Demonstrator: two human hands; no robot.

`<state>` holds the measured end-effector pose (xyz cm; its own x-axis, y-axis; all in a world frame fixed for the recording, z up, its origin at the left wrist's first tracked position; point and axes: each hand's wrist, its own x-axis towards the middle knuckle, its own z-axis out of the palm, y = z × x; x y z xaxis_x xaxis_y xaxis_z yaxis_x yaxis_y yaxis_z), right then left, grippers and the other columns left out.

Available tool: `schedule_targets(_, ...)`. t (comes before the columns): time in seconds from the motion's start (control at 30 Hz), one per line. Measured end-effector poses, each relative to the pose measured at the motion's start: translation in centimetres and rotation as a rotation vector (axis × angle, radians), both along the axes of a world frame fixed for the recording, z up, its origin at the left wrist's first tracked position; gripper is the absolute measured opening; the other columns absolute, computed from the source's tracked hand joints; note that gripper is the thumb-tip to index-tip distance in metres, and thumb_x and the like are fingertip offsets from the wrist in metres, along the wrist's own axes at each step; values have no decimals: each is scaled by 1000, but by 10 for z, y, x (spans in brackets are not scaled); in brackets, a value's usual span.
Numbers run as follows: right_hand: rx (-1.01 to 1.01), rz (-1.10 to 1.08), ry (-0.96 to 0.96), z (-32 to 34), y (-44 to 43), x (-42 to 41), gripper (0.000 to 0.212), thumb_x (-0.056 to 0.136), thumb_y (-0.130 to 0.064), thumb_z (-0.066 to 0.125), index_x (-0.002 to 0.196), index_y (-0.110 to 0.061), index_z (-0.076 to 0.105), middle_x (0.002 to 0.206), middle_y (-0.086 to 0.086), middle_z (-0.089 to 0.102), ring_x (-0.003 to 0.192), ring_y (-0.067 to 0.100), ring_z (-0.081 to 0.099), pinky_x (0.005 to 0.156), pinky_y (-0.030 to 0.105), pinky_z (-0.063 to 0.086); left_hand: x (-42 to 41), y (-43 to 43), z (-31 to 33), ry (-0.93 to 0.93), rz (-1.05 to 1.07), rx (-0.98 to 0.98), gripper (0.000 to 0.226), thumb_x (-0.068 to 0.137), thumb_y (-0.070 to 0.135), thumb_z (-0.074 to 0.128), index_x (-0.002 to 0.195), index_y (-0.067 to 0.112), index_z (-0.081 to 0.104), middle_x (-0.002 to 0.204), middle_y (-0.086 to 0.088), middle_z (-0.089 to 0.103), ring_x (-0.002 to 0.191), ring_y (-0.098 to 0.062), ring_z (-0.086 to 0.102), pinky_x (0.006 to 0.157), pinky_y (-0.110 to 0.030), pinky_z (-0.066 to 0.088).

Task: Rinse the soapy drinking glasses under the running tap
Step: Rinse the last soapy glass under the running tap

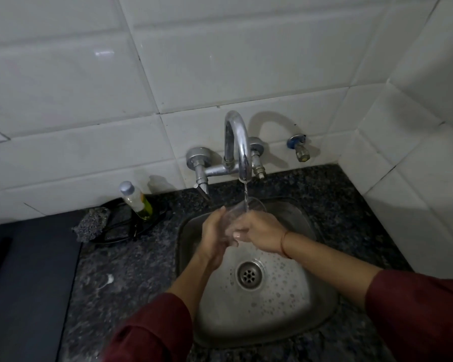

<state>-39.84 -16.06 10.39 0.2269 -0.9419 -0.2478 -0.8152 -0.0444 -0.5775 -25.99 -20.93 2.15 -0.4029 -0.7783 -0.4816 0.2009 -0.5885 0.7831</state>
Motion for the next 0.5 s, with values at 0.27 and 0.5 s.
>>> schedule_targets(0.27, -155, 231, 447, -11, 7, 7, 24, 99, -23, 56, 120, -17, 66, 123, 4, 67, 116, 25, 60, 104, 38, 38, 8, -11, 9, -57, -164, 54, 43, 101, 35, 45, 118, 2, 69, 96, -12, 73, 66, -21, 63, 39, -21, 39)
schedule_targets(0.5, -155, 339, 598, -5, 13, 9, 20, 97, -20, 57, 114, -17, 66, 116, 5, 67, 111, 24, 60, 100, 37, 38, 9, -6, 2, -227, -242, 177, 41, 101, 33, 36, 88, 6, 63, 62, -7, 63, 41, -18, 47, 31, -18, 23)
